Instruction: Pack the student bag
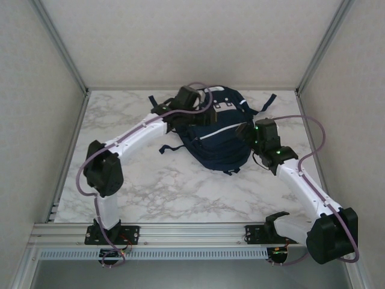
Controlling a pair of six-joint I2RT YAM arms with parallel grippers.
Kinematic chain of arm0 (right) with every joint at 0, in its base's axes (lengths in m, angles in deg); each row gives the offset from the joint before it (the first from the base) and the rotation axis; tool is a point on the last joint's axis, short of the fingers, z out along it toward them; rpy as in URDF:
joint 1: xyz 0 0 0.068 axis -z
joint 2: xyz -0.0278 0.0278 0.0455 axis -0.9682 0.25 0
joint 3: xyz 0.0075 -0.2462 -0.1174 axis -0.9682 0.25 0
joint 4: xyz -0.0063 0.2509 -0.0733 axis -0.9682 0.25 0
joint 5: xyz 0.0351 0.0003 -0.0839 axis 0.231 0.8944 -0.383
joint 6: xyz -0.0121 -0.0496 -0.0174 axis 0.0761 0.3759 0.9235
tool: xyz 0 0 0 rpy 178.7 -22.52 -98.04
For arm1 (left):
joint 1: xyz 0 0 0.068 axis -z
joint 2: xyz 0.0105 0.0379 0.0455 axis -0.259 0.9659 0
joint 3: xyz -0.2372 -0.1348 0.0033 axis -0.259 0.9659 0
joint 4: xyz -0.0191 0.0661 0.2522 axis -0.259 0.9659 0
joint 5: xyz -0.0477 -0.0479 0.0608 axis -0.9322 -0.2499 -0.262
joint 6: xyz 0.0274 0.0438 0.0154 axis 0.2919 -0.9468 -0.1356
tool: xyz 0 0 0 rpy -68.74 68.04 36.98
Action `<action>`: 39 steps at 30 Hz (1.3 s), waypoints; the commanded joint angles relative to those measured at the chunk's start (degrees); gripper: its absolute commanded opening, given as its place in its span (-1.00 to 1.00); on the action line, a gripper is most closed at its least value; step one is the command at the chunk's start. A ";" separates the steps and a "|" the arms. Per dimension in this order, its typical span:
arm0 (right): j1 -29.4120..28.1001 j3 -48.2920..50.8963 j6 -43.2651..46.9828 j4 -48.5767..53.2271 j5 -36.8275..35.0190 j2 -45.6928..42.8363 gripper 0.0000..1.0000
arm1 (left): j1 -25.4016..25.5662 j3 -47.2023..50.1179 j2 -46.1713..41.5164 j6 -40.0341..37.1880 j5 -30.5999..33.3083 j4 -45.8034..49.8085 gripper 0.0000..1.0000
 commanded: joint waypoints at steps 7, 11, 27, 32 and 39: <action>0.21 4.22 2.43 -1.51 3.63 4.01 0.81 | -8.19 7.78 3.64 10.34 -9.80 -12.80 0.46; 0.22 6.57 1.54 -4.96 4.77 6.06 0.81 | -8.20 7.14 8.60 12.77 -16.17 -18.43 0.30; 0.89 -3.71 6.48 -14.77 3.24 24.48 0.03 | -5.68 22.87 3.89 10.85 -20.40 -22.67 -1.00; 1.40 -12.65 9.47 -11.75 2.76 30.22 -0.02 | -2.93 29.25 -1.17 14.05 -21.05 -25.20 -1.00; 1.36 -15.47 9.35 -3.46 2.91 27.24 0.11 | -0.97 27.68 -1.55 16.81 -16.85 -26.25 -1.00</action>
